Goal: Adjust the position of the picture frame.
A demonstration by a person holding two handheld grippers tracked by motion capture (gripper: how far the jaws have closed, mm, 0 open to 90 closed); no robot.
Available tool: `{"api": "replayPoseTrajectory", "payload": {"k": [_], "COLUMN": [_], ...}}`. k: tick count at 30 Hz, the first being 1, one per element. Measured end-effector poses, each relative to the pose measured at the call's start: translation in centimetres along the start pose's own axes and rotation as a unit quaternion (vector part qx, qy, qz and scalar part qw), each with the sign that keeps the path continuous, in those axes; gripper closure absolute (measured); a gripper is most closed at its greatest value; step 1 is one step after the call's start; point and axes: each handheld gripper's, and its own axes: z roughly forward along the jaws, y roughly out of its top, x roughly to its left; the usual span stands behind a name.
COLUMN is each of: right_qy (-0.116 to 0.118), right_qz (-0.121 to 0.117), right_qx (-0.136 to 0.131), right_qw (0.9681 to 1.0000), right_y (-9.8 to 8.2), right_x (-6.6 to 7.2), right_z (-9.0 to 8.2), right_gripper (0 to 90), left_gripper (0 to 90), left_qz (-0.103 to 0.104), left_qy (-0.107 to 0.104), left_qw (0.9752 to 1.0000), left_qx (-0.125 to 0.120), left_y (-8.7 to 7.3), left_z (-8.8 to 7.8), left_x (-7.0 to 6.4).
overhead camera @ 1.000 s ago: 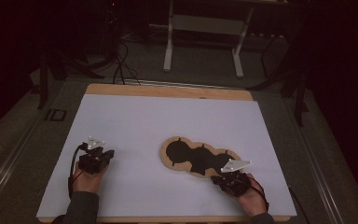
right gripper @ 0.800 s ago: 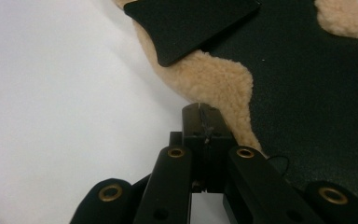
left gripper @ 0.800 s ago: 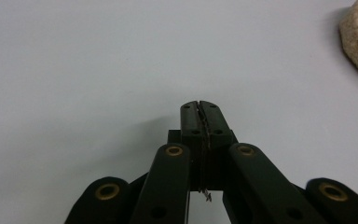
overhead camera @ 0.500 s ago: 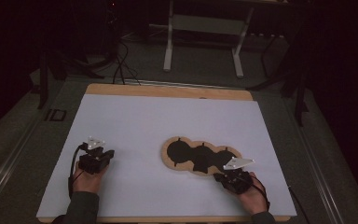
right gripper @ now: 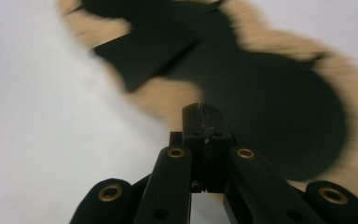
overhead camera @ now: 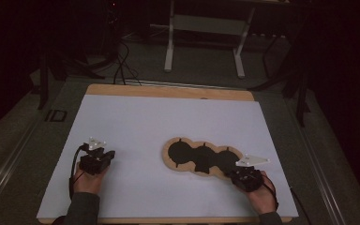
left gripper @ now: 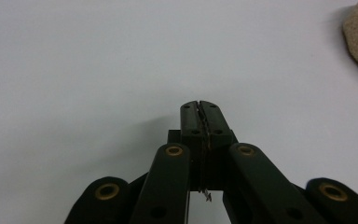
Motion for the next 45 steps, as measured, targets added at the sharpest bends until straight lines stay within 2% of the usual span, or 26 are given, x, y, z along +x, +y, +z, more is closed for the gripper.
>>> {"api": "replayPoseTrajectory", "payload": {"k": [2, 5, 7, 8, 12, 16, 17, 18, 22, 28, 32, 37, 45], "right_qy": [-0.021, -0.059, -0.083, -0.088, -0.118, -0.143, -0.143, -0.148, -0.138, -0.15, -0.148, -0.141, -0.126], "right_qz": [0.027, 0.063, 0.091, 0.1, 0.146, 0.166, 0.166, 0.169, 0.175, 0.176, 0.18, 0.176, 0.16], "right_qx": [-0.016, -0.028, -0.033, -0.034, -0.026, -0.009, -0.009, -0.006, 0.009, 0.02, 0.024, 0.026, 0.03], "right_qw": [0.9993, 0.9959, 0.9918, 0.9905, 0.9818, 0.9758, 0.9758, 0.9744, 0.9747, 0.9726, 0.9721, 0.9739, 0.9786], "right_y": [0.0, -0.2, -0.5, -0.5, -0.9, -1.4, -1.4, -1.5, -1.6, -1.2, -0.9, -0.3, 1.1], "right_x": [-1.3, -3.0, -3.9, -4.3, -5.5, -5.8, -5.8, -5.8, -5.9, -5.7, -5.8, -5.6, -4.8], "right_z": [-0.6, -1.3, -1.6, -1.6, -1.4, -1.0, -1.0, -0.9, -0.2, 0.2, 0.7, 1.5, 3.3], "right_gripper": [90.0, 90.0, 90.0, 90.0, 89.9, 89.8, 89.8, 89.8, 89.9, 90.0, 90.0, 90.0, 90.0], "left_gripper": [89.9, 89.9, 89.8, 89.8, 89.0, 88.1, 88.1, 88.1, 88.2, 87.9, 87.3, 87.3, 88.1], "left_qz": [0.0, -0.003, -0.01, -0.011, -0.009, -0.002, -0.002, 0.0, 0.003, 0.0, 0.0, 0.005, 0.024], "left_qy": [-0.003, -0.013, -0.022, -0.027, -0.038, -0.043, -0.043, -0.045, -0.045, -0.041, -0.04, -0.052, -0.049], "left_qw": [1.0, 0.9999, 0.9997, 0.9995, 0.9991, 0.9989, 0.9989, 0.9988, 0.9989, 0.9991, 0.9991, 0.9986, 0.9985], "left_qx": [-0.002, -0.008, -0.011, -0.013, -0.017, -0.018, -0.018, -0.018, -0.013, -0.01, -0.01, -0.008, 0.007], "left_y": [0.0, 0.0, 0.0, 0.0, 0.1, 0.2, 0.2, 0.2, 0.3, 0.4, 0.5, 0.5, 0.5], "left_z": [-0.1, -0.2, -0.3, -0.3, -0.2, -0.2, -0.2, -0.2, 0.1, 0.4, 0.5, 0.7, 1.3], "left_x": [-0.1, -0.4, -0.5, -0.7, -1.3, -1.9, -1.9, -2.0, -2.2, -2.4, -2.3, -2.4, -2.9]}}
